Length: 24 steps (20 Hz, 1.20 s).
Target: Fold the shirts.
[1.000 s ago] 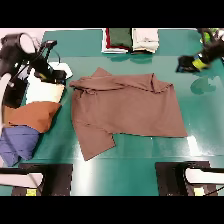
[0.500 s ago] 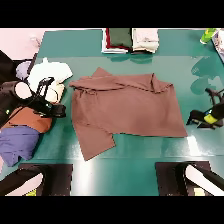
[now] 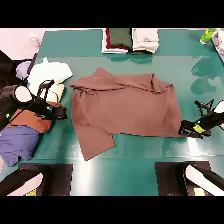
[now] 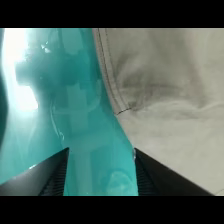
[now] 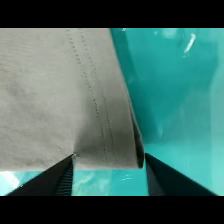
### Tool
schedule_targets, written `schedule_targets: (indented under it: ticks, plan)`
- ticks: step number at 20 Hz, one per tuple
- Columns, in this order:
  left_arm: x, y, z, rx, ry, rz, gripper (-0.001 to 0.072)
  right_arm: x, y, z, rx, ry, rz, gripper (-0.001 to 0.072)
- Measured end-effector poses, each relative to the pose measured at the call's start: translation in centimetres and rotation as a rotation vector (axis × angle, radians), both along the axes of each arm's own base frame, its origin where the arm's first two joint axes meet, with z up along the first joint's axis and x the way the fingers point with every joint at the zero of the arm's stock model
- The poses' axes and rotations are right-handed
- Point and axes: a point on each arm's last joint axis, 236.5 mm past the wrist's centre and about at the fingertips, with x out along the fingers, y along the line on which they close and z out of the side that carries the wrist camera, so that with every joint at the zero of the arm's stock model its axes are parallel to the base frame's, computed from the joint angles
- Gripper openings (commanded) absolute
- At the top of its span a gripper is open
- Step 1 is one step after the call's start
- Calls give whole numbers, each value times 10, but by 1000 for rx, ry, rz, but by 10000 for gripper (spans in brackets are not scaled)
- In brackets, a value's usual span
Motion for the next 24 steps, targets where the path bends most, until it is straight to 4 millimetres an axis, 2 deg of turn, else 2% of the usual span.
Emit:
schedule_targets:
  ticks: [2, 4, 6, 9, 15, 19, 20, 22, 23, 24]
  plan:
    - [-1, -1, 0, -3, 2, -1, 488, 0, 1, -3, 2, 4, 0, 15]
    - [-1, -3, 0, -13, 5, -2, 490, 1, 1, -3, 1, -3, 0, 15]
    - [0, -9, -3, -40, 1, -10, 628, 3, 0, 0, -7, -23, 1, 14]
    - [5, -21, -15, -89, 6, -13, 628, 6, -2, 6, -20, -55, 0, 14]
    - [4, -29, -58, -112, 113, 3, 607, 8, -2, 9, -26, -76, 0, 14]
    - [1, -41, -64, -146, 137, -15, 606, 9, -2, 10, -27, -79, -1, 14]
    - [-1, -46, -65, -151, 140, -32, 533, 9, -2, 10, -27, -80, -1, 15]
    - [-5, -57, -69, -145, 137, -76, 74, 9, -2, 10, -27, -81, -1, 14]
    - [-7, -58, -71, -127, 137, -103, 29, 9, -2, 10, -27, -81, -1, 14]
    - [-8, -60, -71, -121, 133, -120, 28, 10, -2, 11, -28, -84, -1, 14]
